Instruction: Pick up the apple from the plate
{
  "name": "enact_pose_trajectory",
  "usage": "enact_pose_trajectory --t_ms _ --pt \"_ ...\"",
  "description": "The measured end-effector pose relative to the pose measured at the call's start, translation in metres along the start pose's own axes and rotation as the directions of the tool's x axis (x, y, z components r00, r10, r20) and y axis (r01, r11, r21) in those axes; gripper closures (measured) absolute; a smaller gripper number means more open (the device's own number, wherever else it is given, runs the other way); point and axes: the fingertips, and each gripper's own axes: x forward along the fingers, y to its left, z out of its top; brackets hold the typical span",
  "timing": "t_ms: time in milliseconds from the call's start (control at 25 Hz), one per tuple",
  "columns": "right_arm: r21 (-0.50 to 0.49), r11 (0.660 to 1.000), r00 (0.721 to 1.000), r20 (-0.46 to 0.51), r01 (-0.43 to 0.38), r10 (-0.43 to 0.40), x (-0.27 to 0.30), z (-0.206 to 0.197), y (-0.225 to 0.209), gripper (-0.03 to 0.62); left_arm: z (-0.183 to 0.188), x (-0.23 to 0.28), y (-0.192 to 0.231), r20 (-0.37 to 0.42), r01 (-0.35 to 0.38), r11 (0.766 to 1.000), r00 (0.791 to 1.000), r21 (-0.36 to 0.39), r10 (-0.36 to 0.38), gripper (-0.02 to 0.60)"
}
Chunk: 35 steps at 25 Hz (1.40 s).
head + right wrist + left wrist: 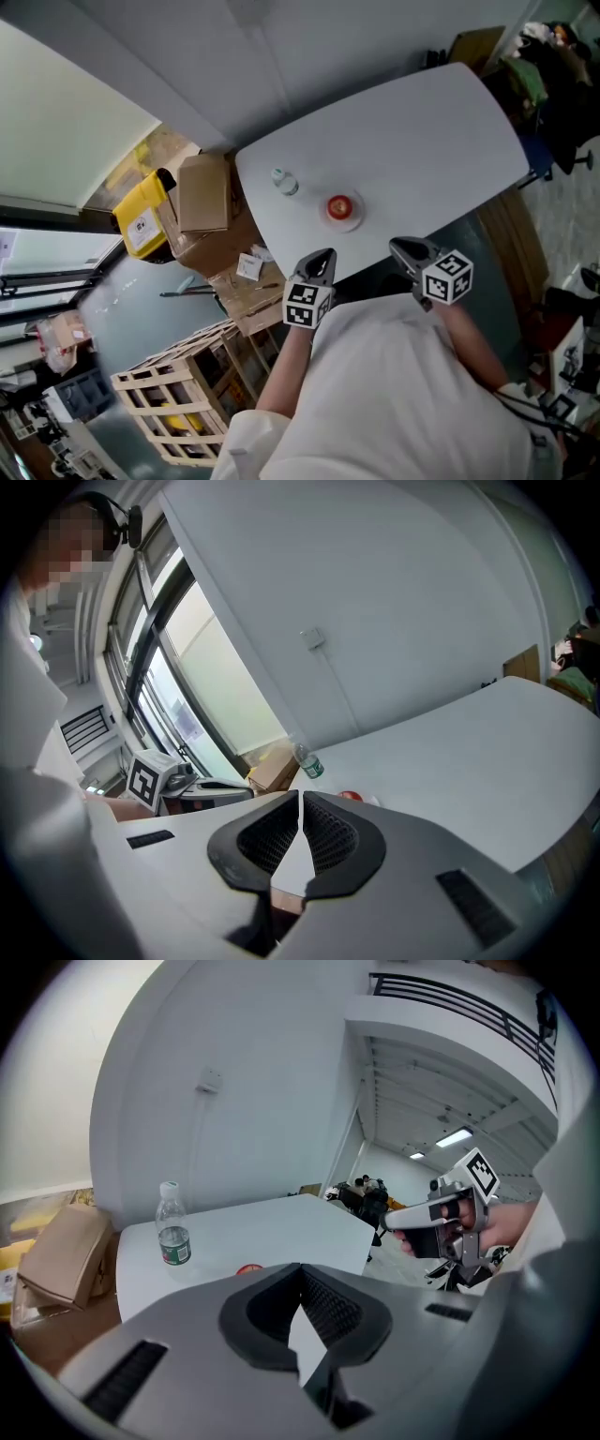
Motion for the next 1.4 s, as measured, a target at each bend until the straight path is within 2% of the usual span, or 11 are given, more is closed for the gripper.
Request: enact_pose_trajectory --t_ms 200,400,720,1080,1400 --pt "0.008 1.000 1.000 -0.010 0.016 -0.016 0.001 0.004 -0.006 0.556 0.006 0.013 0.007 0.012 0.005 1.000 1.000 0.023 -0.005 0.580" --pt "0.013 1.000 1.000 -0.020 0.005 -0.005 0.002 0.009 -0.011 0.556 0.015 0.025 0.007 0.014 -0.010 1.000 1.000 -0.006 0.010 0.578" --pt "-0.010 0.999 0.996 -0.069 -0.052 0.051 0.007 0.022 -0.036 0.556 0.017 0.054 0.018 0.010 -0.110 0.990 0.994 -0.083 0.111 0.574" --pt "-0.037 0.990 0.982 -0.137 -0.137 0.131 0.020 0.045 -0.061 0.556 0.012 0.099 0.043 -0.045 -0.211 0.969 0.977 -0.130 0.207 0.463" --pt "-0.031 0.983 0.966 -0.193 -0.183 0.174 0.023 0.054 -0.085 0.556 -0.011 0.147 0.069 -0.163 -0.314 0.939 0.943 -0.138 0.291 0.320"
